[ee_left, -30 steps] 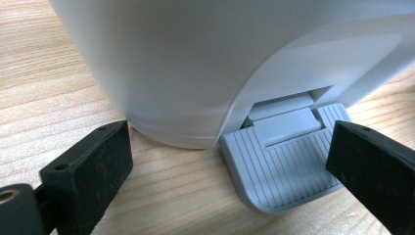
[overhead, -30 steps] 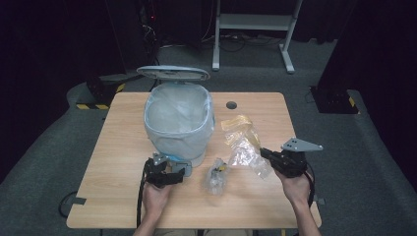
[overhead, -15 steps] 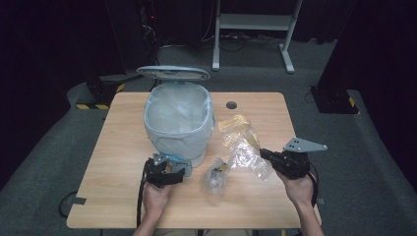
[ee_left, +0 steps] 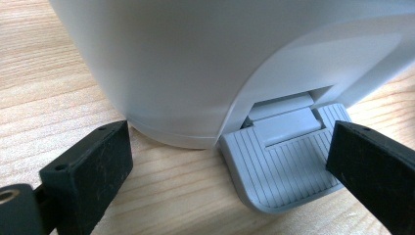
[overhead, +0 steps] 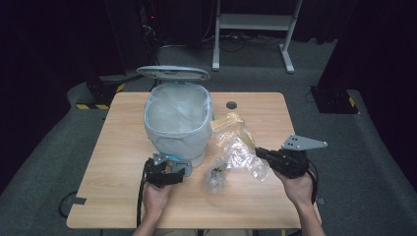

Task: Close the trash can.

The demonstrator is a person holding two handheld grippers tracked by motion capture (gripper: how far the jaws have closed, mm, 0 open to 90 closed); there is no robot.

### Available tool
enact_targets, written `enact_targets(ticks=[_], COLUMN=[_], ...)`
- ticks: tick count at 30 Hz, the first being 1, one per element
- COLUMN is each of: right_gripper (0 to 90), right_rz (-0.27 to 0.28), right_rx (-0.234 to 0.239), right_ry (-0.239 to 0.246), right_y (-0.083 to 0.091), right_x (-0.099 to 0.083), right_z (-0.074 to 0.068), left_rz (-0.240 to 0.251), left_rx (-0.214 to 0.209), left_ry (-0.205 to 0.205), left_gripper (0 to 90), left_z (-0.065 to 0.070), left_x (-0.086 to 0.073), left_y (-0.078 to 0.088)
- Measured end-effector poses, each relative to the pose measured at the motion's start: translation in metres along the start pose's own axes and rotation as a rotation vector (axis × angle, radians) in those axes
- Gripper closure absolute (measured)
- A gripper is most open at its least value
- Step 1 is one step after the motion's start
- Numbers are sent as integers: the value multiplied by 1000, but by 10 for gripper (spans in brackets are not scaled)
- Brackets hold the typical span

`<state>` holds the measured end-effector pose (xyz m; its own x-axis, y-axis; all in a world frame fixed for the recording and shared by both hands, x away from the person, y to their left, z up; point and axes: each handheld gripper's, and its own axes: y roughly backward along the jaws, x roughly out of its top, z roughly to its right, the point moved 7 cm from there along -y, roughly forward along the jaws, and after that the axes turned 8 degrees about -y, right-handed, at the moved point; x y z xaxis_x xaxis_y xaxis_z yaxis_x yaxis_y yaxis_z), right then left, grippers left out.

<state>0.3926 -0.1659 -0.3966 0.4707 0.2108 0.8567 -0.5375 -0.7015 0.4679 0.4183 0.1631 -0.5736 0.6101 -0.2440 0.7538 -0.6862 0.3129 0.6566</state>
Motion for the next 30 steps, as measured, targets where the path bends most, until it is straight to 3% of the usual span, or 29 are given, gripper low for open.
enact_targets(ticks=[30], right_gripper=[897], right_rz=[20], right_rx=[77], right_ry=[7], right_y=[10], right_x=[33], right_z=[-10], left_rz=[-3], left_rx=[-8], left_ry=[9], left_gripper=[35], left_z=[1], left_x=[0], left_y=[0])
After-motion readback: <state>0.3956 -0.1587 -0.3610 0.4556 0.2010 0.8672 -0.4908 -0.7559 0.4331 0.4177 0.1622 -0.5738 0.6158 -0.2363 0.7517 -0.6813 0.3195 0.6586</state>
